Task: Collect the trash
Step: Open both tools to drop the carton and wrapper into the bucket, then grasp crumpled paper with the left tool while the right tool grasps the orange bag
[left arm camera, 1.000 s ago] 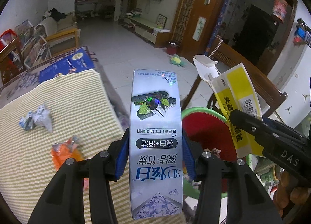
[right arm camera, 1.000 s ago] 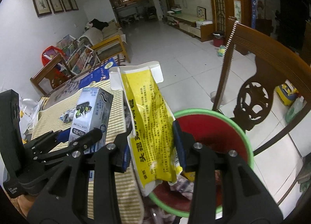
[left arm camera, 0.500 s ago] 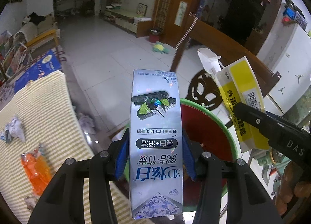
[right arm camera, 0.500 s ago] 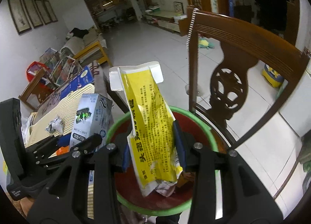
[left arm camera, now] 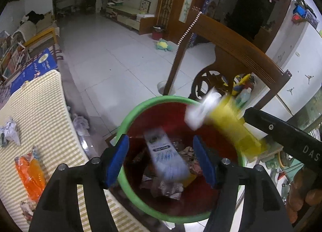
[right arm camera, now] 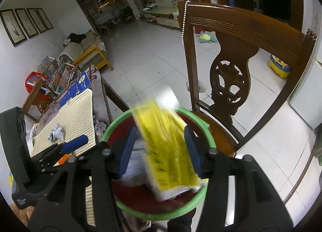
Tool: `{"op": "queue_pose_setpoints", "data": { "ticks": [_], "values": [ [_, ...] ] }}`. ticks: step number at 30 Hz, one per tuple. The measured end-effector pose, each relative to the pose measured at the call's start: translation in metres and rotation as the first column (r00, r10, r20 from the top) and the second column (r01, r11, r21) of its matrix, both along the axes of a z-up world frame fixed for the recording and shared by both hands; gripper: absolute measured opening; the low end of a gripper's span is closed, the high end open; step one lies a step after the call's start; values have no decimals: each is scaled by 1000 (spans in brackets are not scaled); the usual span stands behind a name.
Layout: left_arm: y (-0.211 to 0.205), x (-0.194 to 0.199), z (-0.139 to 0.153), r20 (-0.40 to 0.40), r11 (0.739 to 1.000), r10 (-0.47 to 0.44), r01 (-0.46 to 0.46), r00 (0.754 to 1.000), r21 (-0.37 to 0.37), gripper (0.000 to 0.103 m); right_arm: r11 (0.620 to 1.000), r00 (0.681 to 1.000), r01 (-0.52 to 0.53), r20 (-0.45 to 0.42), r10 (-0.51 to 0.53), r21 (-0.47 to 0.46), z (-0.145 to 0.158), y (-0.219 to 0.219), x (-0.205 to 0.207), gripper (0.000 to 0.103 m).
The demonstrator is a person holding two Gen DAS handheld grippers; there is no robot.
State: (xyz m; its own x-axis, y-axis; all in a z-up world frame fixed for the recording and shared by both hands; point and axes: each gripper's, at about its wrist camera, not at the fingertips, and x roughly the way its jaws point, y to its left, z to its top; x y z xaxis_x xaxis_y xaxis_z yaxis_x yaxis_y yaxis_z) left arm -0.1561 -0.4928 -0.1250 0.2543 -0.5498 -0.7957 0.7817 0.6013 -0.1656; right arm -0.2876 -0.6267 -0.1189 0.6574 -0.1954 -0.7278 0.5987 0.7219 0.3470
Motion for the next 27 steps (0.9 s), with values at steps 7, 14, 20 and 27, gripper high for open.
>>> {"op": "queue_pose_setpoints", "data": {
  "ticks": [7, 14, 20, 27],
  "values": [
    [47, 17, 1, 25, 994, 106, -106, 994, 10, 64, 997, 997, -77, 13, 77, -3, 5, 24, 28, 48],
    [149, 49, -7, 93, 941, 328, -333, 940, 54, 73, 974, 974, -227, -1, 227, 11, 0, 71, 79, 49],
    [239, 67, -44, 56, 853, 492, -493, 869, 170, 74, 941, 940, -339, -22, 340, 16, -5, 119, 116, 50],
    [278, 77, -88, -76, 844, 511, -483, 856, 233, 72, 920, 918, -391, -56, 392, 20, -8, 164, 143, 51]
  ]
}}
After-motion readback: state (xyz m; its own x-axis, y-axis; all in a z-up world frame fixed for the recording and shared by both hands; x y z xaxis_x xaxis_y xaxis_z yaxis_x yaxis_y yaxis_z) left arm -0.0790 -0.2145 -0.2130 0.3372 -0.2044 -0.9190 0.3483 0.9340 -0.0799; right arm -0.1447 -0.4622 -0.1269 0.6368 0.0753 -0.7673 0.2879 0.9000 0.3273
